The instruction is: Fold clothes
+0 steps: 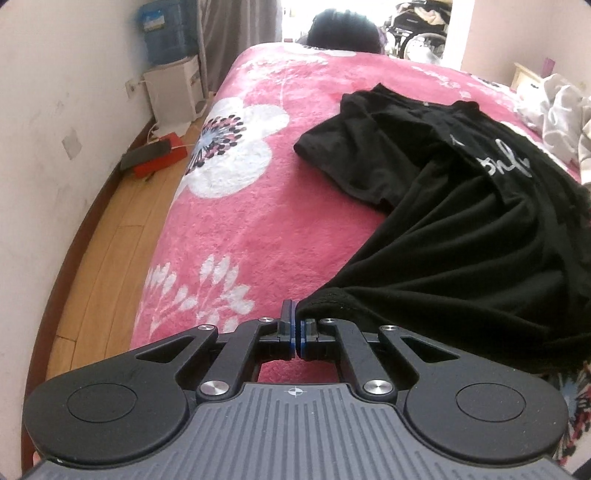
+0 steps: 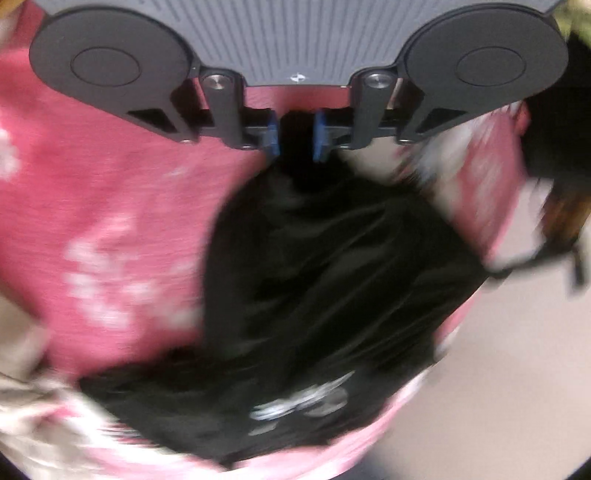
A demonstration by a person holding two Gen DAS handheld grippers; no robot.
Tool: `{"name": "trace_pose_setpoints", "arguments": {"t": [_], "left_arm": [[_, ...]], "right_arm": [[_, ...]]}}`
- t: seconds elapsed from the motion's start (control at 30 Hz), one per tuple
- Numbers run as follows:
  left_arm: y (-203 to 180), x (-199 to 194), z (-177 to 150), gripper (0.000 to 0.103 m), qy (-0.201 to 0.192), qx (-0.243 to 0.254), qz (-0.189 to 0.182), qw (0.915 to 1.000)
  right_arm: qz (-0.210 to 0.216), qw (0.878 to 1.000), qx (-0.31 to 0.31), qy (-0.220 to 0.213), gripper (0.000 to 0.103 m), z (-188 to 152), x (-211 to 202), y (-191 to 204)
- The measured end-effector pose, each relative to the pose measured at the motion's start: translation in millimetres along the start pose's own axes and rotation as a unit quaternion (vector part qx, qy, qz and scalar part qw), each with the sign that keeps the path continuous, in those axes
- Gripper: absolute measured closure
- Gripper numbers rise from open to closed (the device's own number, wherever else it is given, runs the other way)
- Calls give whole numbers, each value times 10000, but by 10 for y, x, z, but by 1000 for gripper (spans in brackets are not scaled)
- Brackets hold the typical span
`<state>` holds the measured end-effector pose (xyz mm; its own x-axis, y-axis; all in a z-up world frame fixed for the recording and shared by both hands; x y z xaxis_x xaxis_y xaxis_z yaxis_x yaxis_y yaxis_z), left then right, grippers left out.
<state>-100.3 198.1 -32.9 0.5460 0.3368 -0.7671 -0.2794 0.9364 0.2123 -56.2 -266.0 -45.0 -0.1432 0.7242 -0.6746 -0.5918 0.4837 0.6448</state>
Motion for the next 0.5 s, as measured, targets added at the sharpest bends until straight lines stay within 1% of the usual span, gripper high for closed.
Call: {"name": "trace_pose_setpoints", "arguments": {"t": [0.07,0.13,0.17,0.23,0.27,0.3,0.33,0.43,0.47,0.5], "left_arm": [[0,15,2,101,-28,30,8,10000],[3,29,4,101,-55,61,12,10000],[5,41,3,101,-51,65,13,10000],[6,69,1,101,-27,59,10,10000],[5,84,1,101,-14,60,12,10000],[4,96,-1,101,-4,63,13,10000],[3,103,-4,101,0,73,11,10000],[0,104,-8,101,-32,136,13,9999],[-3,108,-5,101,-28,142,11,9999],[-7,113,-4,101,-19,148,12,9999]], "right_arm": [[441,9967,-487,473,85,-38,35,246],[775,9881,-851,1016,83,-117,75,463],[808,9837,-1011,1248,83,-167,94,542],[710,9750,-1312,1648,83,-272,128,662],[594,9747,-1367,1665,83,-288,121,672],[432,9775,-1357,1558,83,-278,96,649],[258,9820,-1288,1354,83,-240,45,598],[-206,9944,-947,433,81,-55,-187,391],[-281,9956,-881,148,81,-2,-258,333],[-345,9953,-908,-33,81,48,-283,306]]}}
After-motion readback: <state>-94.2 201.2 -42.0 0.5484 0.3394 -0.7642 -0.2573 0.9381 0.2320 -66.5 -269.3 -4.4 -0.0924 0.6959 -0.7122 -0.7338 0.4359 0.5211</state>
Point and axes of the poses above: each gripper's, at about its wrist camera, not at the fingertips, and x roughly the way its jaws point, y to its left, z to its top, the point moved 1 cm from there along x, roughly the way its jaws point, and after that the axes turned 15 degrees about z, right-handed, at the moved point
